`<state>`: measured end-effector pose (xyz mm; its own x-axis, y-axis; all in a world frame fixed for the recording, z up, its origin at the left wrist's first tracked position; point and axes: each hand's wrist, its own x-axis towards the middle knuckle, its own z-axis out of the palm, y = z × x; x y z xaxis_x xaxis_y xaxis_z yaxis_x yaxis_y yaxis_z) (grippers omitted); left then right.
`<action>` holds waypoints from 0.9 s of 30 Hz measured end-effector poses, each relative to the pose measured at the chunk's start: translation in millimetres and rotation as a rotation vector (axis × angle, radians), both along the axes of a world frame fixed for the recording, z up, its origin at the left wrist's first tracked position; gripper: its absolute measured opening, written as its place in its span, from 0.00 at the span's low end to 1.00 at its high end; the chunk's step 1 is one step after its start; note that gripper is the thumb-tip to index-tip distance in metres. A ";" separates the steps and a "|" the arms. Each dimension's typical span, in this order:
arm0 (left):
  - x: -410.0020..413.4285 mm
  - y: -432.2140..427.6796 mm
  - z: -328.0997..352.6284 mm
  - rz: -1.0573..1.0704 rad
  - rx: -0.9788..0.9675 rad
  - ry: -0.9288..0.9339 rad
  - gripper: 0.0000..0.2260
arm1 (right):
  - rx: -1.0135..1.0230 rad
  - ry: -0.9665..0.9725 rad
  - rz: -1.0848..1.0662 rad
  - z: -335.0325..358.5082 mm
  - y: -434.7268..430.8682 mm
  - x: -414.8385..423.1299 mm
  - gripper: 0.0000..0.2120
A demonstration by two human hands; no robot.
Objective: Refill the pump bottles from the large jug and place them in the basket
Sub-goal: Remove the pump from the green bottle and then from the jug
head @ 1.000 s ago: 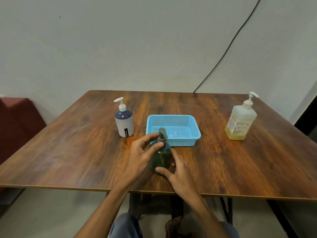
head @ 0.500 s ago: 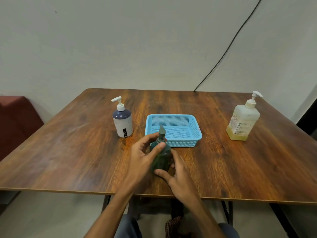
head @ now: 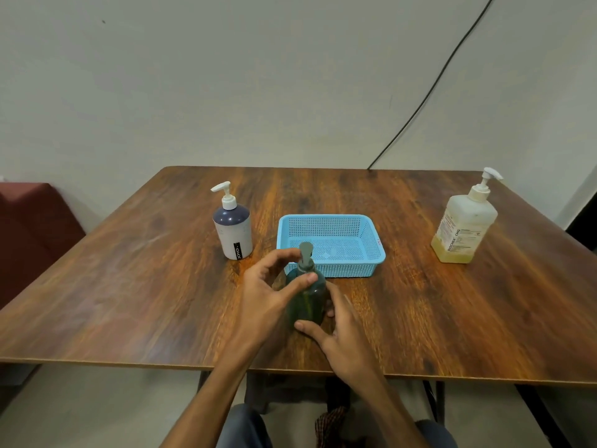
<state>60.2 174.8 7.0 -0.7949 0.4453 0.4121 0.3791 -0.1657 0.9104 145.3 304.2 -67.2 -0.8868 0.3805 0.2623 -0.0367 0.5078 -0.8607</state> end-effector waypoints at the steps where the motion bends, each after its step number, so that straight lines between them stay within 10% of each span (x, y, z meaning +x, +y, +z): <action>1: -1.3 0.1 -0.8 -0.006 -0.023 0.016 0.21 | -0.003 -0.001 0.002 0.6 -0.1 0.3 0.35; 27: 3.5 -7.2 67.2 0.260 0.355 -0.003 0.13 | -0.029 -0.034 -0.003 2.6 -0.4 1.7 0.35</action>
